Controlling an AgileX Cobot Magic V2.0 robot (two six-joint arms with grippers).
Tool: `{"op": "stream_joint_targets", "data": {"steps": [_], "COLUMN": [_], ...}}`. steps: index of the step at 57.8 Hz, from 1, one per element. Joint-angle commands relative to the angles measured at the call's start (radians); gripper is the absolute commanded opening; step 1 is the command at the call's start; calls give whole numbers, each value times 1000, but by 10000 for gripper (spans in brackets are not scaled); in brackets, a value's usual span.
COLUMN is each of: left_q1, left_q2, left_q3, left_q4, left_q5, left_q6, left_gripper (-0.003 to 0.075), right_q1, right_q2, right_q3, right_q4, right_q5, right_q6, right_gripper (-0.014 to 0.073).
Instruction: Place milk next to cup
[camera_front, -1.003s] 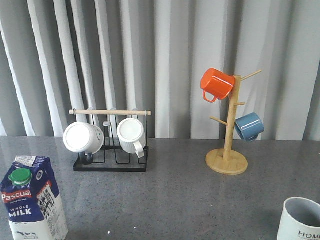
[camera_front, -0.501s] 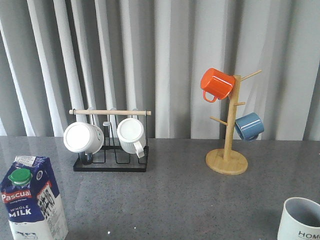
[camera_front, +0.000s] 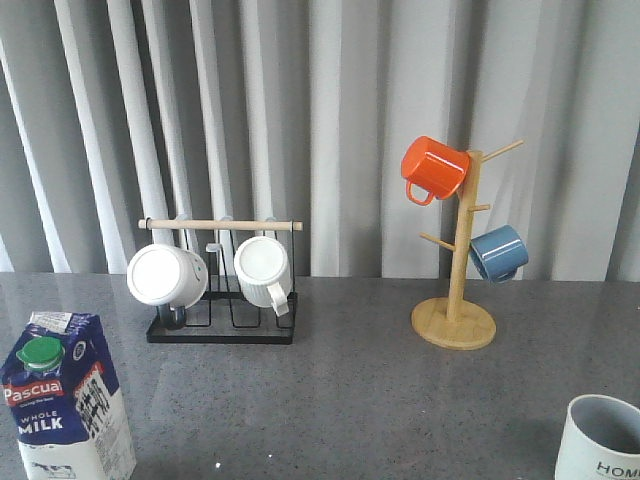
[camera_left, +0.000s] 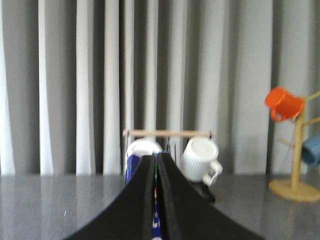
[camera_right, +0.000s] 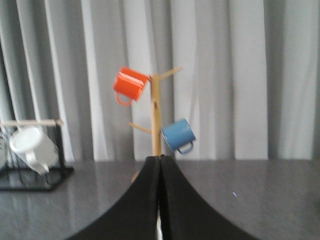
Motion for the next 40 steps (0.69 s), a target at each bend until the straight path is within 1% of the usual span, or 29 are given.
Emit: {"op": "stream_joint_targets", "data": {"steps": [1, 3, 6, 10, 17, 26, 31, 34, 40], "left_q1": [3, 2, 2, 2, 1, 1, 1, 1, 1], "left_q2": [169, 223, 271, 308, 335, 339, 339, 339, 339], "left_q3": [-110, -135, -154, -159, -159, -159, -159, -159, -159], "left_q4": [1, 1, 3, 1, -8, -6, -6, -6, -6], "left_q5": [90, 106, 104, 66, 27, 25, 25, 25, 25], "left_q6": [8, 8, 9, 8, -1, 0, 2, 4, 3], "left_gripper": [-6, -6, -6, -6, -6, 7, 37, 68, 156], "right_q1": [0, 0, 0, 0, 0, 0, 0, 0, 0], "right_q2": [149, 201, 251, 286, 302, 302, 302, 302, 302], "right_q3": [-167, -213, -253, -271, -272, -272, -272, -272, -272], "right_q4": [-107, -145, -209, -239, -263, -393, -461, -507, -587], "right_q5": [212, 300, 380, 388, 396, 452, 502, 525, 538], "right_q6": [-3, -3, 4, 34, 142, 232, 307, 340, 405], "right_gripper": [-7, -7, -6, -6, -4, 17, 61, 94, 187]}}
